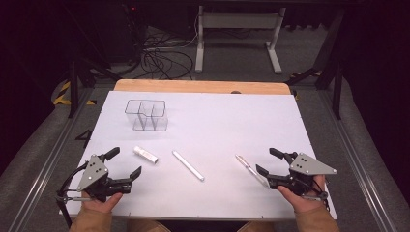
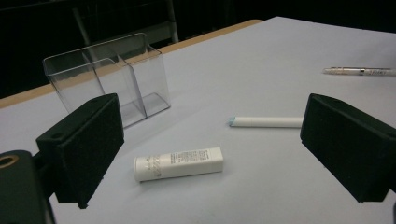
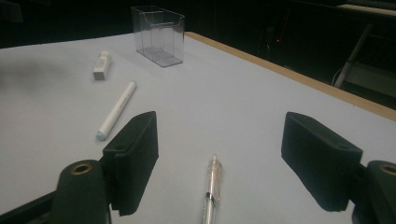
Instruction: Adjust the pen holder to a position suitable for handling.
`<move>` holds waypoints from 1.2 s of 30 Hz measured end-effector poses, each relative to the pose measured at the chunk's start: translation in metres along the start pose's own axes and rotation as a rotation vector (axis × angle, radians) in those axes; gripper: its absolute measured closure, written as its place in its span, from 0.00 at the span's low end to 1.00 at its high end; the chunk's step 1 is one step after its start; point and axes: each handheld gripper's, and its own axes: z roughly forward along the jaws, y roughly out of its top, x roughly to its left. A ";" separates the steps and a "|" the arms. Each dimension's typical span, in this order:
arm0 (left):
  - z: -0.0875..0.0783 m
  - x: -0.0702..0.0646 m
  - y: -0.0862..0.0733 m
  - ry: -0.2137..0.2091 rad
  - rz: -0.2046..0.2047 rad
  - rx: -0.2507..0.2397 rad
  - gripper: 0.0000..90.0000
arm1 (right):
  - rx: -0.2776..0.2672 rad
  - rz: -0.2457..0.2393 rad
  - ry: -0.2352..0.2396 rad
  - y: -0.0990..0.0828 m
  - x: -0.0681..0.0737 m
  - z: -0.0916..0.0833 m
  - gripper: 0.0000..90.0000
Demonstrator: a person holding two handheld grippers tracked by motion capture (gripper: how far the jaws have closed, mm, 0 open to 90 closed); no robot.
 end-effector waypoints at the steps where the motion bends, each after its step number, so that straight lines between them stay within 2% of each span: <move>1: 0.000 0.000 0.000 0.000 0.000 0.000 0.08 | 0.000 0.001 0.000 0.000 0.000 0.000 0.31; 6: -0.002 -0.001 0.001 0.003 0.010 -0.005 0.10 | 0.005 -0.008 0.006 -0.001 0.001 0.002 0.31; 12: -0.003 0.001 0.003 -0.030 0.016 -0.001 0.15 | 0.012 0.000 0.014 -0.001 0.001 0.002 0.33; 20: -0.001 0.002 0.005 -0.040 -0.005 0.004 0.18 | 0.013 -0.010 0.035 -0.002 0.003 0.005 0.33; 26: 0.005 0.003 0.015 -0.055 0.021 0.042 0.20 | 0.018 -0.010 0.030 -0.001 0.002 0.007 0.32; 30: 0.011 0.006 0.025 -0.060 0.064 0.062 0.23 | 0.030 -0.011 0.031 -0.002 0.001 0.007 0.33; 34: 0.013 0.008 0.030 -0.062 0.067 0.056 0.24 | 0.033 -0.013 0.034 -0.003 0.001 0.008 0.33; 36: 0.015 0.011 0.033 -0.070 0.055 0.047 0.25 | 0.034 -0.008 0.030 -0.004 0.002 0.008 0.33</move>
